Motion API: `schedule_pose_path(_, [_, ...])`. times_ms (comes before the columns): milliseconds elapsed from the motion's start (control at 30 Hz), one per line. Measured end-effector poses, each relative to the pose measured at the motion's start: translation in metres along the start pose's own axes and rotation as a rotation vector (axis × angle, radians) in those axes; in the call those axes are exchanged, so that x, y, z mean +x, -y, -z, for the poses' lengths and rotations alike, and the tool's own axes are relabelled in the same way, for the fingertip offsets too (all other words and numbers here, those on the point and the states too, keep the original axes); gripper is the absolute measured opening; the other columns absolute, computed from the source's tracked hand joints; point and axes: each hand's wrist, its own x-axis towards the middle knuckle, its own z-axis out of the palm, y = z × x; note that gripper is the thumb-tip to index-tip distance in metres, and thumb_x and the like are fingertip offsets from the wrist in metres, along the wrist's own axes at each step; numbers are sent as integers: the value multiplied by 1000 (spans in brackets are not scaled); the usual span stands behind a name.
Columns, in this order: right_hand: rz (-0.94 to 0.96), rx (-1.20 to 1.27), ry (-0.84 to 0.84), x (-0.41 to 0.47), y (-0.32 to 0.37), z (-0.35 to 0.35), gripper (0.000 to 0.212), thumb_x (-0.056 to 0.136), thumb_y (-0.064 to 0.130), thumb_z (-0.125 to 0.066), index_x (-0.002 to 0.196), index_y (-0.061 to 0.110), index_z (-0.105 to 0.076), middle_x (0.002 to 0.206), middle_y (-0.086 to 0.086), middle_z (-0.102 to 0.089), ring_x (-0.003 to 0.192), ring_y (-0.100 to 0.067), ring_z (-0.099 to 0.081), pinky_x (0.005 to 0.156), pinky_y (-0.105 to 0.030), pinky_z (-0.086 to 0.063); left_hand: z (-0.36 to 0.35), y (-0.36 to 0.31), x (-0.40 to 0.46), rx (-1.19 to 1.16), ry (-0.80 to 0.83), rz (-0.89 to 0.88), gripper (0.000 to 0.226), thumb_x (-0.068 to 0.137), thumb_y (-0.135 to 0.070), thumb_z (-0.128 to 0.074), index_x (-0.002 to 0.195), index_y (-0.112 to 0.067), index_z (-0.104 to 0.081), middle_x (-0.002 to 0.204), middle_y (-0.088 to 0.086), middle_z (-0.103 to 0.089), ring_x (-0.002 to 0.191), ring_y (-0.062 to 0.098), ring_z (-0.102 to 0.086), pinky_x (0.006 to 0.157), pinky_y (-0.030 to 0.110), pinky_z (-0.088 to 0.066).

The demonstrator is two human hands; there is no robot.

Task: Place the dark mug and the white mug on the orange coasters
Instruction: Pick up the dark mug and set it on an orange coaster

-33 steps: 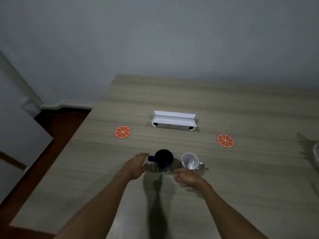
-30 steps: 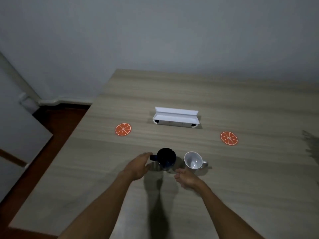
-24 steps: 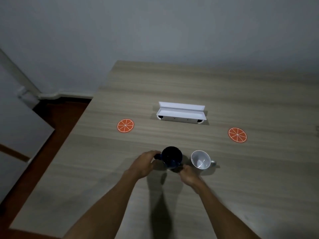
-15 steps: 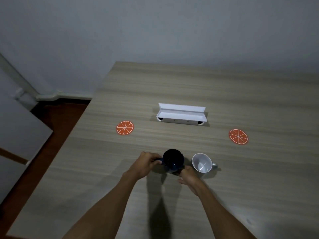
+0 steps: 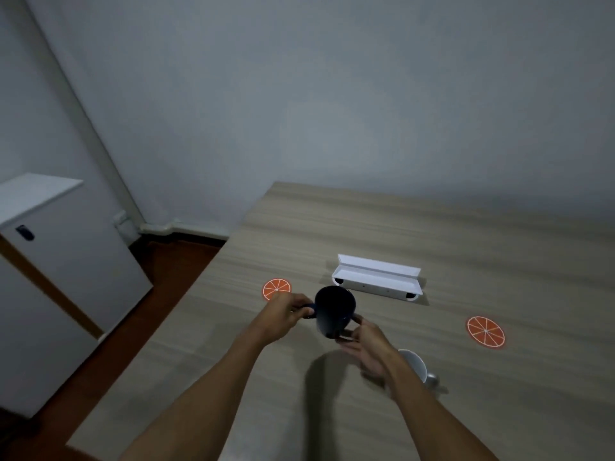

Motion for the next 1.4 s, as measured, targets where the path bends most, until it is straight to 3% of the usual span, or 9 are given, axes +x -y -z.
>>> schedule_pose_path(167, [45, -22, 51, 3, 42, -28, 61, 90, -10, -23, 144, 14, -33, 92, -14, -62, 114, -42, -56, 108, -51, -39, 43, -4, 7, 20, -85, -27, 19, 92, -14, -64, 107, -8, -75, 99, 5, -78, 92, 6, -74, 86, 25, -59])
schedule_pose_path(467, [61, -140, 53, 74, 73, -99, 61, 88, -9, -27, 143, 14, -35, 95, -18, -65, 96, -28, -57, 102, -46, -43, 102, 64, 47, -15, -97, 2, 23, 93, -14, -64, 114, -8, -71, 104, 5, -77, 93, 4, -72, 88, 21, -58])
schedule_pose_path(567, [33, -135, 28, 114, 71, -122, 62, 85, -11, -28, 142, 13, -36, 93, -17, -66, 92, -26, -57, 89, -38, -47, 111, 103, 70, -11, -77, 23, 24, 93, -14, -64, 114, -7, -71, 105, 6, -77, 96, 8, -73, 89, 26, -59])
schedule_pose_path(667, [10, -91, 3, 151, 68, -141, 60, 85, -16, -29, 137, 9, -42, 87, -15, -66, 82, -22, -62, 79, -33, -52, 114, 140, 92, -6, -69, 48, 23, 93, -15, -63, 113, -10, -73, 105, 3, -77, 95, 6, -72, 86, 19, -57])
schedule_pose_path(867, [-34, 32, 23, 206, 60, -165, 34, 92, -9, -37, 119, 4, -54, 113, -22, -64, 114, -38, -60, 98, -47, -51, 111, 200, 128, -13, -25, 92, 21, 93, -16, -63, 111, -12, -72, 103, -1, -76, 90, -6, -68, 77, 6, -52])
schedule_pose_path(1000, [-56, -25, 23, 217, 56, -170, 35, 92, -8, -39, 102, 19, -59, 120, -21, -64, 116, -34, -60, 73, -28, -55, 103, 221, 140, -7, 12, 110, 21, 93, -17, -64, 111, -13, -73, 104, -2, -76, 91, -1, -69, 78, 3, -50])
schedule_pose_path(1100, [-66, -70, 17, 231, 46, -166, 42, 93, -7, -35, 126, 13, -51, 127, -19, -61, 120, -32, -58, 85, -32, -53, 98, 232, 144, 9, 54, 124, 22, 93, -18, -64, 112, -13, -73, 106, -1, -76, 97, 5, -69, 80, 2, -48])
schedule_pose_path(1233, [-90, -103, 11, 242, 39, -165, 44, 94, -5, -32, 128, 16, -50, 129, -17, -61, 115, -28, -60, 96, -39, -50, 97, 237, 144, -2, 73, 138, 22, 93, -19, -63, 113, -15, -72, 109, -1, -75, 99, 5, -68, 86, 13, -54])
schedule_pose_path(1400, [-100, -190, 51, 239, 41, -162, 37, 93, 4, -43, 124, 22, -55, 121, -13, -66, 113, -27, -63, 94, -38, -52, 98, 236, 142, 3, 91, 196, 24, 94, -17, -62, 116, -16, -69, 111, -2, -73, 105, 8, -66, 98, 34, -55])
